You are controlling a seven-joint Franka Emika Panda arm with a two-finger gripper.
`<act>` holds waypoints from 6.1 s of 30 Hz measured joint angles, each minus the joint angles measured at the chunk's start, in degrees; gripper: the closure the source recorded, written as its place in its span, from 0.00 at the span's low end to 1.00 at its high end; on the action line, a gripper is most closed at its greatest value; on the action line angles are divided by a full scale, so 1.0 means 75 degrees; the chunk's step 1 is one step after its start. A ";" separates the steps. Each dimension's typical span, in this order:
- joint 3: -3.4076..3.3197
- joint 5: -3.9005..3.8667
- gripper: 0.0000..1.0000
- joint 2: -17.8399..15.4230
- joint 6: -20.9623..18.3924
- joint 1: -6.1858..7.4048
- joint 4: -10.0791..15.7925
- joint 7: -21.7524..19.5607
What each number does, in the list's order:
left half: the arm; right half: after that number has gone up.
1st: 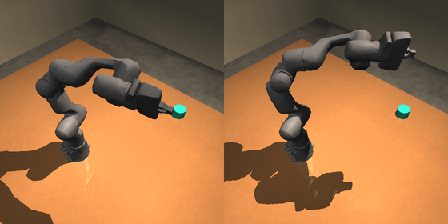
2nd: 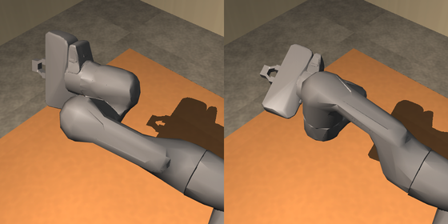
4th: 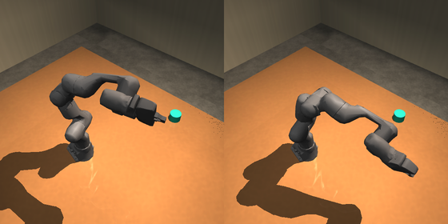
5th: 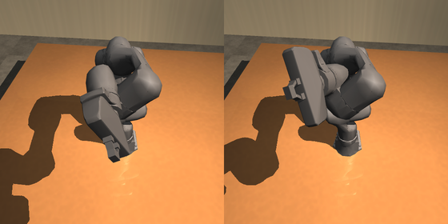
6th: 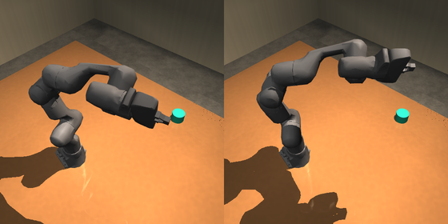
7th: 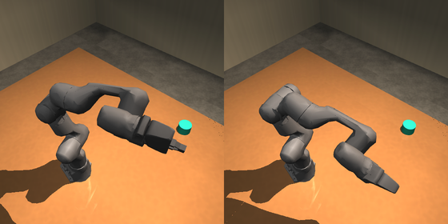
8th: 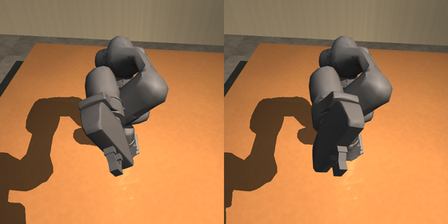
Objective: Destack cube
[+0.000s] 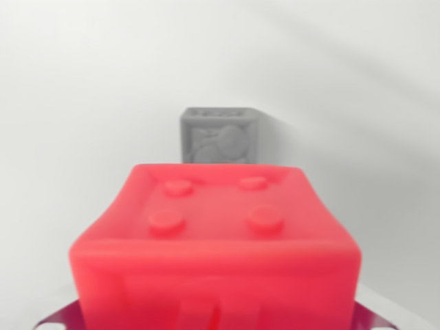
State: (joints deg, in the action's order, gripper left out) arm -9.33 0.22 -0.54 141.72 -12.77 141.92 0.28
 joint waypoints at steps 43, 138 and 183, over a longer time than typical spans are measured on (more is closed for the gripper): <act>0.0615 0.0005 1.00 0.0410 0.0504 0.0713 0.0171 -0.1466; 0.1091 0.0186 0.00 0.3643 0.3318 0.1002 -0.0238 -0.2193; 0.1086 0.0185 0.00 0.3362 0.3139 0.1007 -0.0169 -0.2193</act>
State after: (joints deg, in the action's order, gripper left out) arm -1.18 1.61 24.68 165.26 -5.22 140.65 -16.17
